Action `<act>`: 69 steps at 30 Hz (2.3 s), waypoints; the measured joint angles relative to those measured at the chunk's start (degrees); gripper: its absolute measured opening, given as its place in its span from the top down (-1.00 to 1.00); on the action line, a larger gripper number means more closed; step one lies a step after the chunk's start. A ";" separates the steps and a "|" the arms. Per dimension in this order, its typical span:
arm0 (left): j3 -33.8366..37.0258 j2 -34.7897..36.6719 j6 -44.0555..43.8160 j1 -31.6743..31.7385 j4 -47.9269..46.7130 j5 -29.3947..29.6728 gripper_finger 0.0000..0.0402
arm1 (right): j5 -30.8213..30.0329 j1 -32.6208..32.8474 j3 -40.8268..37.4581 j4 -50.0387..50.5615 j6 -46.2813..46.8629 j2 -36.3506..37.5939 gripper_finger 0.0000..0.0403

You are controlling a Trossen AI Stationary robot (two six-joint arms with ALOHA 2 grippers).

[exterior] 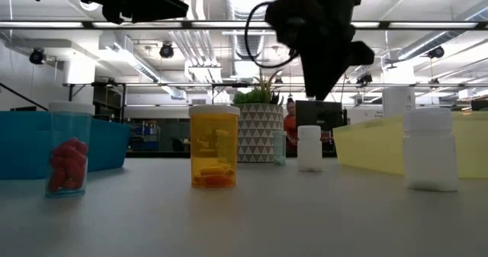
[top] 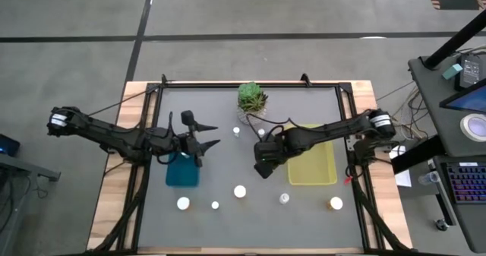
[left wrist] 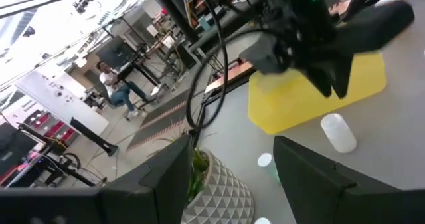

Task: Pick and place medicine bottles into bin by pill shape (circle, oval)
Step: Put the top white pill bottle into the left blue bin

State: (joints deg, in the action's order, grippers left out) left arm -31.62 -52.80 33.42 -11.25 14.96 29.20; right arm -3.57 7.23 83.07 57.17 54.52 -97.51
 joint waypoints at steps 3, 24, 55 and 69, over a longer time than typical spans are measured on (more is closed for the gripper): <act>0.00 0.16 0.01 0.00 0.04 0.01 0.02 | 0.62 -1.00 0.31 0.00 -0.55 -1.59 0.26; 0.00 -0.28 0.03 0.00 0.00 0.05 0.02 | 0.56 -3.16 0.31 -1.35 -3.89 -7.72 -0.19; 0.02 -0.41 0.01 -0.01 0.00 0.07 0.02 | -0.57 3.95 -0.62 -21.18 -26.57 3.31 0.38; 0.04 -0.41 -0.03 -0.02 1.02 0.07 0.02 | 6.10 8.69 -19.28 -88.84 -52.44 14.48 0.38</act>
State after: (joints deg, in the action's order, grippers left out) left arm -31.57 -53.21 33.39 -11.27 15.99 29.27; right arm 2.53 15.92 63.79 -31.67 2.08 -83.03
